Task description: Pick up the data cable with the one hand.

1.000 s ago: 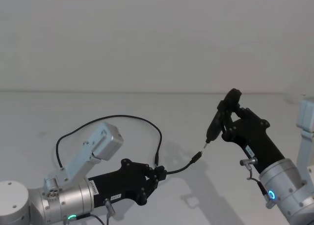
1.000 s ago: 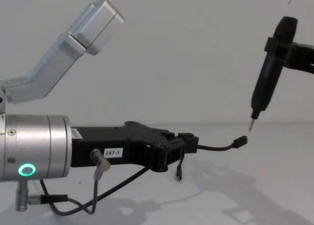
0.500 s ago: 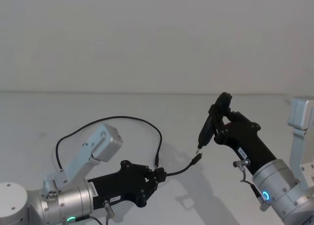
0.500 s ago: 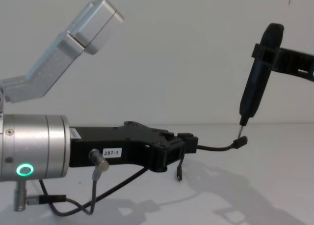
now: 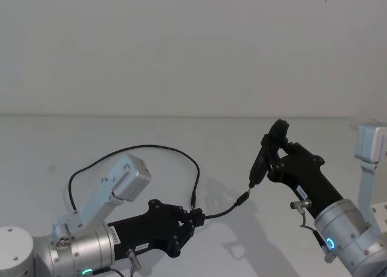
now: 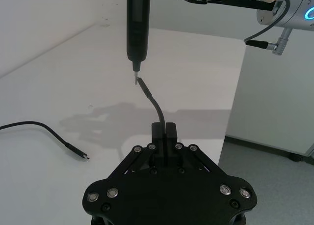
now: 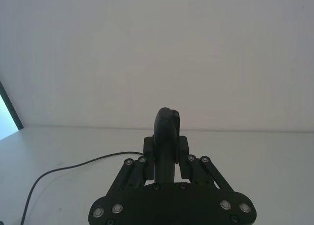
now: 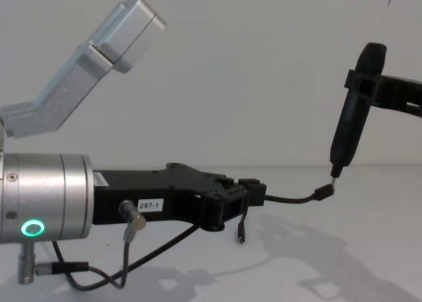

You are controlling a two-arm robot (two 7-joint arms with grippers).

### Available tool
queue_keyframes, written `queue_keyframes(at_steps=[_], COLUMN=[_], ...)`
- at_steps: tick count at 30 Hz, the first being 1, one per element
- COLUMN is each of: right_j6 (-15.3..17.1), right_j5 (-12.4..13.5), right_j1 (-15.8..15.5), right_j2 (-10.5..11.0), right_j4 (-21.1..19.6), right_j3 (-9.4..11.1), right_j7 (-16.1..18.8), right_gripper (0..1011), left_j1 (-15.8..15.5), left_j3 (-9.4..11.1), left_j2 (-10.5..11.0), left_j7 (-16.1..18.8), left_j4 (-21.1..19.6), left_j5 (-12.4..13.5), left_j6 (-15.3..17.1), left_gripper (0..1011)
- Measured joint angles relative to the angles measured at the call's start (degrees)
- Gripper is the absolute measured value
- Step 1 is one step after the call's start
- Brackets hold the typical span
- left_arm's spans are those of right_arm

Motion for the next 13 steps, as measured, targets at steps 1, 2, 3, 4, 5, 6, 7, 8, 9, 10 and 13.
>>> queue_keyframes(at_steps=[1, 2, 3, 4, 5, 6, 7, 8, 9, 10, 13], right_j6=[0.0, 0.1, 0.2, 0.2, 0.3, 0.5, 0.5, 0.6, 0.7, 0.8, 1.2], right_j5=[0.0, 0.0, 0.0, 0.0, 0.0, 0.0, 0.1, 0.1, 0.2, 0.3, 0.7], right_j1=[0.0, 0.0, -0.1, -0.1, -0.1, -0.2, -0.2, -0.3, -0.3, -0.4, -0.5], right_j2=[0.0, 0.0, 0.0, 0.0, 0.1, 0.1, 0.2, 0.2, 0.2, 0.3, 0.5], right_j4=[0.0, 0.0, 0.0, 0.0, 0.0, -0.1, -0.2, -0.2, -0.3, -0.4, -0.7], right_j3=[0.1, 0.1, 0.2, 0.2, 0.3, 0.5, 0.5, 0.6, 0.6, 0.7, 0.9], right_j7=[0.0, 0.0, 0.1, 0.1, 0.2, 0.3, 0.4, 0.5, 0.6, 0.7, 1.0], right_gripper=[279, 279, 279, 279, 279, 279, 279, 279, 279, 279, 279], left_j1=[0.0, 0.0, 0.0, 0.0, 0.0, 0.0, 0.0, 0.0, 0.0, 0.0, 0.0], left_j3=[0.0, 0.0, 0.0, 0.0, 0.0, 0.0, 0.0, 0.0, 0.0, 0.0, 0.0], left_j2=[0.0, 0.0, 0.0, 0.0, 0.0, 0.0, 0.0, 0.0, 0.0, 0.0, 0.0], left_j7=[0.0, 0.0, 0.0, 0.0, 0.0, 0.0, 0.0, 0.0, 0.0, 0.0, 0.0], left_j4=[0.0, 0.0, 0.0, 0.0, 0.0, 0.0, 0.0, 0.0, 0.0, 0.0, 0.0], left_j5=[0.0, 0.0, 0.0, 0.0, 0.0, 0.0, 0.0, 0.0, 0.0, 0.0, 0.0], left_j6=[0.0, 0.0, 0.0, 0.0, 0.0, 0.0, 0.0, 0.0, 0.0, 0.0, 0.0], left_gripper=[36, 36, 36, 36, 36, 36, 36, 36, 36, 36, 36])
